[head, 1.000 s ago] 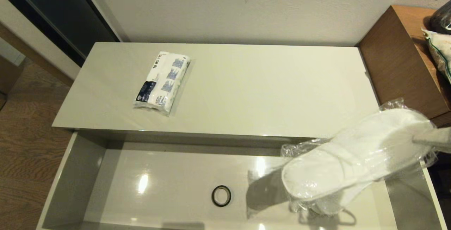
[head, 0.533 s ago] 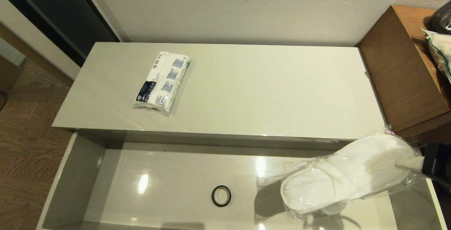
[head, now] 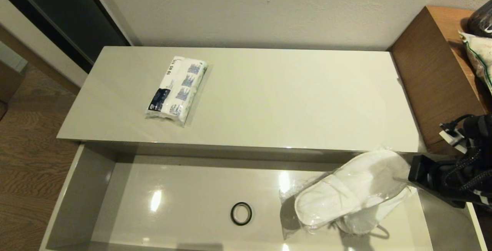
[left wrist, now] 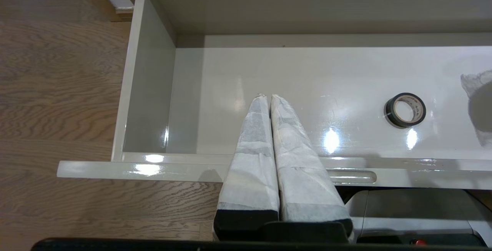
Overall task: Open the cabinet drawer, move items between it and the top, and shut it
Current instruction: Put the disposable slippers in the drawer
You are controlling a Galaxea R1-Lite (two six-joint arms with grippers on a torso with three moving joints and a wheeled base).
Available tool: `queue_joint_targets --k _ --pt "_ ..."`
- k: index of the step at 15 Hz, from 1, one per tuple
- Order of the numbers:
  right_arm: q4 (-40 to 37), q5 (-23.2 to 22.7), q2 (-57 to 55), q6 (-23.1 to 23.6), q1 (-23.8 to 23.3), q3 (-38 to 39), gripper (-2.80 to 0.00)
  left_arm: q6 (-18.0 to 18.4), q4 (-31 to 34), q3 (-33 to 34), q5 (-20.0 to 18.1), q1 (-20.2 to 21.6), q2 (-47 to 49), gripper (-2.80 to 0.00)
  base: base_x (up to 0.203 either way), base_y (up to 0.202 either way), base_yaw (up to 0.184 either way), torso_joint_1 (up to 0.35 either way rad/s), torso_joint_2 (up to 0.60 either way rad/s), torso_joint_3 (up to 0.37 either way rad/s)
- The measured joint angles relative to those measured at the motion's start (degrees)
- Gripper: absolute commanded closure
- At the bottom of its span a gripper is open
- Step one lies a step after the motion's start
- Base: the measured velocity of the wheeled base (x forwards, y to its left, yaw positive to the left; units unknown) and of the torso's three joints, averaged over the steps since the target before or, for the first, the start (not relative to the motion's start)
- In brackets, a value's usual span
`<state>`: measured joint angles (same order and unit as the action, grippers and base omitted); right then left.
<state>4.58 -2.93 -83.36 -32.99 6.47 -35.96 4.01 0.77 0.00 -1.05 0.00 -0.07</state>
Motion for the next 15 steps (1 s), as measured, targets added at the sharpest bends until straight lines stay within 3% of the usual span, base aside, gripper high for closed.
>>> queue_joint_targets --k 15 --pt "8.2 -0.1 -12.1 0.4 -1.5 3.8 0.00 0.0 0.0 0.0 0.0 0.0 0.0 0.00 0.000 0.000 0.000 0.000 0.00 0.000"
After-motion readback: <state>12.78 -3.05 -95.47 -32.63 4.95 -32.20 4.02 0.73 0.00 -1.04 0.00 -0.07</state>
